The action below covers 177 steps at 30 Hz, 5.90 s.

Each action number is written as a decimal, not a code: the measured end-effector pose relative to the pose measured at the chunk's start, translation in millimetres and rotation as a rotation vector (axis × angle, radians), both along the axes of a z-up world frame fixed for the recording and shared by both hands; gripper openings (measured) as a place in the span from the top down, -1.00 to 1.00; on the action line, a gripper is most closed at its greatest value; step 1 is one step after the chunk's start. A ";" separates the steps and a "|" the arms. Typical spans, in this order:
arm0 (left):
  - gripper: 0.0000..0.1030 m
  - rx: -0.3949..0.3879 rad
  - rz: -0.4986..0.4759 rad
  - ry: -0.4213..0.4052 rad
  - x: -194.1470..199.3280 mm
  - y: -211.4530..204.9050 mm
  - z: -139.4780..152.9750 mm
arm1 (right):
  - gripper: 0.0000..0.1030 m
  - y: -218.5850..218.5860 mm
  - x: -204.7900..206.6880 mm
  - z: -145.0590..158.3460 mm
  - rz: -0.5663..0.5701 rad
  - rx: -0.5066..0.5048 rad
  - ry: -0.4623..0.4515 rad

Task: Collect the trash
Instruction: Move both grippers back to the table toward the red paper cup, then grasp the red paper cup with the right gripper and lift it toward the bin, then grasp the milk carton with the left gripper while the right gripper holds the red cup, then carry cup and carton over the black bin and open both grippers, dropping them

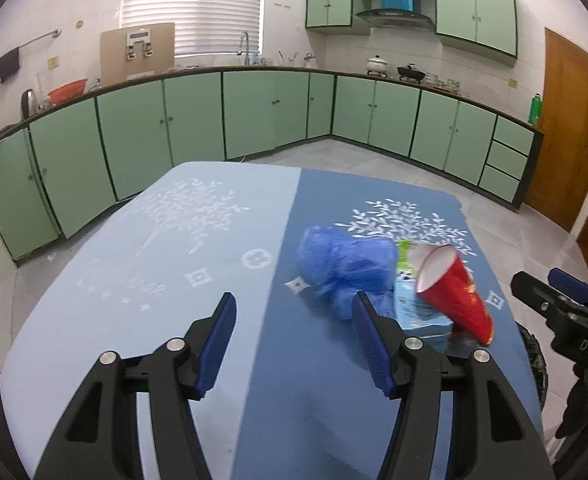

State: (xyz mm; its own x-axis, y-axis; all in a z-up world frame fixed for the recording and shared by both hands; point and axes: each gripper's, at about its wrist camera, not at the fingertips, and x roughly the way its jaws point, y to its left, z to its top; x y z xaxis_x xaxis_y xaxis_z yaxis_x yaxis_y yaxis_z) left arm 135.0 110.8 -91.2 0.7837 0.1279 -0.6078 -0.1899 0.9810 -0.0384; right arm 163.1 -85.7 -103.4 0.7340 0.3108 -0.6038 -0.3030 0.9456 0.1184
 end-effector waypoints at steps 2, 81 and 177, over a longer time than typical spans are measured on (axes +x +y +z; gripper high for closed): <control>-0.15 -0.002 0.011 0.004 -0.1 6.1 -1.9 | -0.76 10.8 2.8 -2.6 0.019 -0.011 0.006; -0.14 -0.049 -0.200 0.061 34.8 -95.8 -19.8 | 0.33 -65.9 15.6 -22.7 -0.060 0.015 0.099; 0.12 -0.064 -0.405 0.001 24.0 -199.6 26.2 | 0.33 -177.3 -52.4 6.4 -0.218 0.005 0.030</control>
